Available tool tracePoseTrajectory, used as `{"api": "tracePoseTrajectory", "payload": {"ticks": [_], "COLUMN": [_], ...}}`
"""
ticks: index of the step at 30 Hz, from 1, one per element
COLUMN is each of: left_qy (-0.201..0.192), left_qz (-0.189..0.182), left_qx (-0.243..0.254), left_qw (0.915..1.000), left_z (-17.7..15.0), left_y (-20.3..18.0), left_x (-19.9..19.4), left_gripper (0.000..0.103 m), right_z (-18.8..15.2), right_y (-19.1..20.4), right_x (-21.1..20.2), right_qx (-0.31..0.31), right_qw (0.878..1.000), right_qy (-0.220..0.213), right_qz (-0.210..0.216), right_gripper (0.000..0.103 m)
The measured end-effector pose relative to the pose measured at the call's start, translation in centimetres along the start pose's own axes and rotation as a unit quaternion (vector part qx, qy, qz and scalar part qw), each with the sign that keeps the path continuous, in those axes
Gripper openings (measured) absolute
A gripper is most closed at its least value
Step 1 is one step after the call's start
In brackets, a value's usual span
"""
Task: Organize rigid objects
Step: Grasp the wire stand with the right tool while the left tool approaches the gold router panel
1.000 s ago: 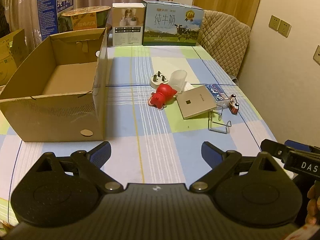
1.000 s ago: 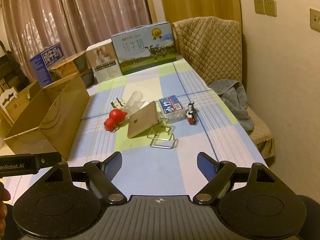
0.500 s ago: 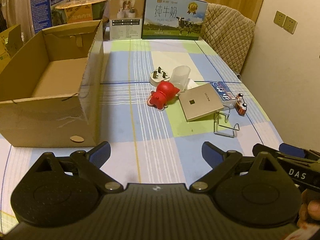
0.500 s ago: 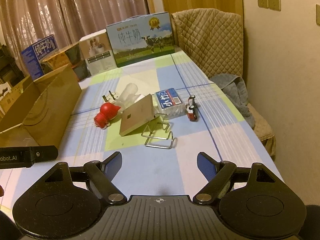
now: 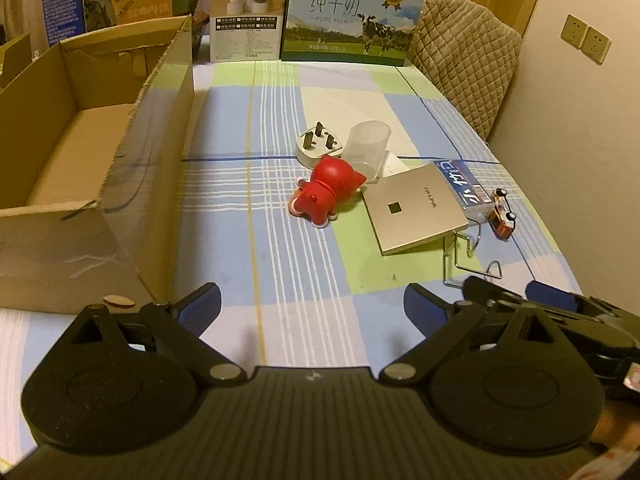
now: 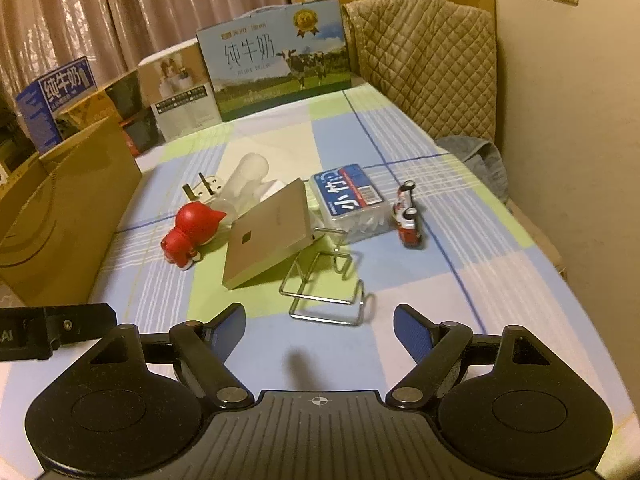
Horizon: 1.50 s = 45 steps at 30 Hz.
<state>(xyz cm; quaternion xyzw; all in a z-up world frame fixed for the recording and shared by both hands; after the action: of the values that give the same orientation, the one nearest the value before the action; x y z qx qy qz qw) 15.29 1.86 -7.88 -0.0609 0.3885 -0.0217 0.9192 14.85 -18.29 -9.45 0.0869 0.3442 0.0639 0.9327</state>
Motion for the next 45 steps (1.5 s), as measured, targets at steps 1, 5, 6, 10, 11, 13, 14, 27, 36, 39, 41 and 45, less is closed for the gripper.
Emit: {"api": "tracePoseTrajectory", "payload": {"ticks": [1,5,6,10,11,13,14,27,36,39,41,45], "left_qy": [0.001,0.003,0.004,0.006,0.006,0.007,0.008,0.015,0.004,0.000,0.000,-0.009], "left_qz": [-0.001,-0.002,-0.003,-0.004,-0.005,-0.006,-0.006,-0.006,-0.048,-0.066,-0.076,-0.102], "left_qx": [0.001,0.000,-0.001,0.000,0.000,0.000,0.000,0.009,0.036,0.059,0.075,0.113], "left_qw": [1.0000,1.0000,1.0000,1.0000,1.0000,1.0000,1.0000,0.9998,0.9982,0.9961,0.9943,0.9882], "left_z": [0.1,0.3,0.3,0.5,0.5,0.5,0.5,-0.4,-0.6,-0.3,-0.2,0.2], "left_y": [0.0,0.2,0.2,0.2,0.2,0.1,0.1,0.5,-0.8,-1.6,-2.0,-2.9], "left_x": [0.3,1.1,1.4,2.2,2.3,2.6,2.7,2.7,2.9,4.1,5.1,7.0], "left_gripper": [0.096,0.096,0.096,0.096,0.096,0.096,0.096,0.096,0.096,0.096,0.096,0.094], "right_z": [0.0,0.2,0.2,0.3,0.4,0.5,0.5,-0.1,-1.3,-1.2,-1.1,-1.1], "right_y": [0.1,0.3,0.3,0.4,0.4,0.3,0.3,1.2,-1.3,-2.3,-2.8,-3.4], "right_x": [0.4,2.0,2.3,3.7,3.9,4.3,4.4,3.3,0.5,0.3,0.1,0.3], "right_qx": [0.001,0.001,0.001,0.000,-0.002,-0.003,-0.004,-0.072,-0.080,-0.077,-0.070,-0.062], "right_qw": [1.000,1.000,1.000,1.000,1.000,0.999,0.999,0.997,0.996,0.997,0.997,0.998], "right_qy": [0.000,-0.002,-0.001,0.002,0.002,0.003,0.003,0.023,0.033,0.028,0.025,0.018], "right_qz": [-0.003,-0.016,-0.018,-0.025,-0.030,-0.033,-0.036,0.028,-0.006,-0.013,-0.013,-0.017], "right_gripper": [0.079,0.075,0.072,0.065,0.064,0.063,0.062,0.054,0.051,0.051,0.051,0.051]}}
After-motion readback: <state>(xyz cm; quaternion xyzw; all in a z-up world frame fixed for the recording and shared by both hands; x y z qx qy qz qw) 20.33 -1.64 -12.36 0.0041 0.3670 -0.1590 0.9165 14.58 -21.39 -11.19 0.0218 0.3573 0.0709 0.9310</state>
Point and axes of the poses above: each gripper's, at about its wrist camera, not at the fingertips, and x roughly the way its jaws point, y to its left, z to its top, the point moved 2 cm from there along x, roughly the way its jaws point, and after that the axes turned 5 degrees about -y, right-handed, at the moved point
